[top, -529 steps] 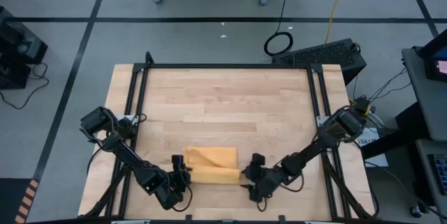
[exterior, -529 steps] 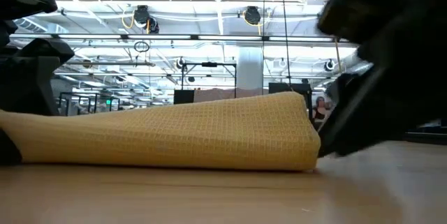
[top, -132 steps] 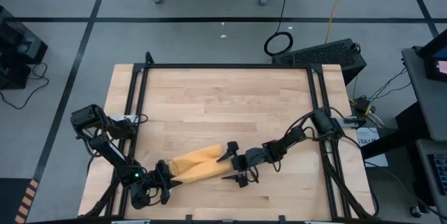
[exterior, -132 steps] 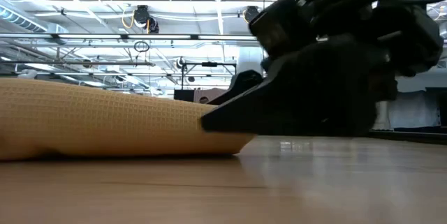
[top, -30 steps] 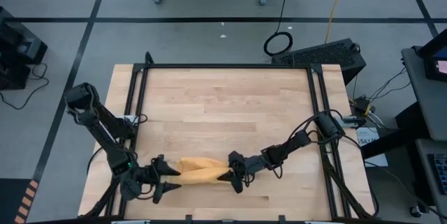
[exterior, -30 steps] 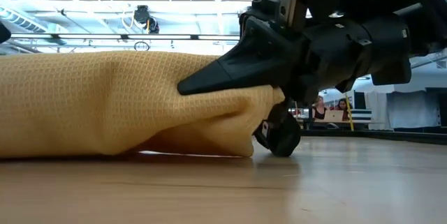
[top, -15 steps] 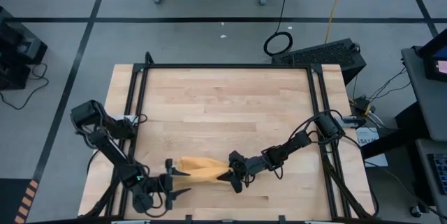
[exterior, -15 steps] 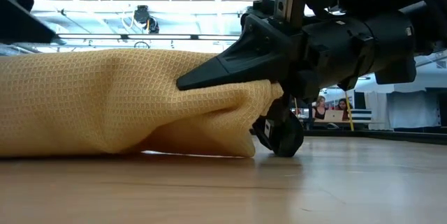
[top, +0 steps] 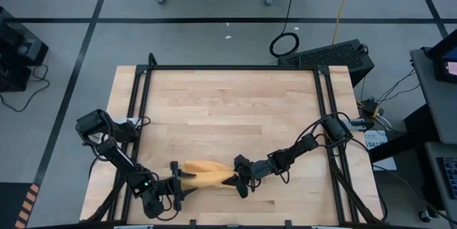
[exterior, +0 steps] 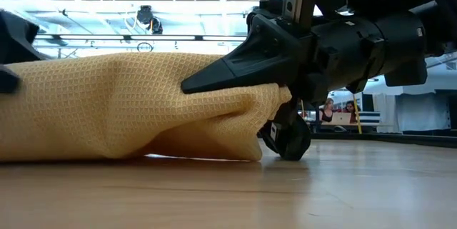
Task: Roll towel
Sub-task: Roll the folded yellow towel
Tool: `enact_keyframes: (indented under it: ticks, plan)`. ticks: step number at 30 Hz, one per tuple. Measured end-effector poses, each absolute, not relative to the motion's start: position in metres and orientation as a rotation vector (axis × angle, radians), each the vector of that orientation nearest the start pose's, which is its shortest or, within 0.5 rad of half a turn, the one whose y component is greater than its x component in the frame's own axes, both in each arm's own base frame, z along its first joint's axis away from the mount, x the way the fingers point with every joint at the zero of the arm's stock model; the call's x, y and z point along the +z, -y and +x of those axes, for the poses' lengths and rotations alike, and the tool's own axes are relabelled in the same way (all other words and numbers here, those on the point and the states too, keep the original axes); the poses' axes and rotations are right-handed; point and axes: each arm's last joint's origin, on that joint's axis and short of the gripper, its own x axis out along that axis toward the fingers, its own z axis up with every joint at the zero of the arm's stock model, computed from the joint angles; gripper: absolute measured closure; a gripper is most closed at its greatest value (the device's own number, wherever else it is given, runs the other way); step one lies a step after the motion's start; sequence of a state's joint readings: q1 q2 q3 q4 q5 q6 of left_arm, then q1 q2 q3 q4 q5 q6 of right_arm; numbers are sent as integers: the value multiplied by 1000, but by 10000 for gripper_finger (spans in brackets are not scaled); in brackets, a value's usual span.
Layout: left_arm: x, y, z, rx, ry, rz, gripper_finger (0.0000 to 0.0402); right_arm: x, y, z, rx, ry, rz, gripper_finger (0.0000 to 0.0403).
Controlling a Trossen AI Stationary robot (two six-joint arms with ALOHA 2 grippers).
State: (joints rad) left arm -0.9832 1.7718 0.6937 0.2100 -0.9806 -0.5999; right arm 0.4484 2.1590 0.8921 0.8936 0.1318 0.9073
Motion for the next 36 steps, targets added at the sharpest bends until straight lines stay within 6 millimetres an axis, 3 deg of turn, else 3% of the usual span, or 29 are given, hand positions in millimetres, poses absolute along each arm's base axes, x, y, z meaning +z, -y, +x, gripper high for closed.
enact_keyframes:
  ticks: [6, 11, 15, 19, 25, 30, 36]
  plan:
    - [100, 215, 187, 223, -579, 45, 203, 72, -164, 350, 128, -472, 779, 368]
    - [100, 215, 187, 193, -620, 17, 299, 72, -164, 350, 133, -474, 775, 365]
    - [102, 215, 189, 171, -665, -97, 374, 76, -165, 349, 189, -512, 736, 331]
    - [106, 217, 188, 154, -689, -207, 372, 88, -163, 340, 199, -649, 607, 270]
    - [115, 216, 188, 159, -670, -298, 344, 122, -155, 307, 61, -865, 352, 166]
    - [118, 214, 192, 144, -703, -356, 358, 156, -170, 290, -32, -722, 260, 118]
    - [118, 209, 199, 144, -748, -445, 360, 159, -199, 292, -32, -475, 153, 113]
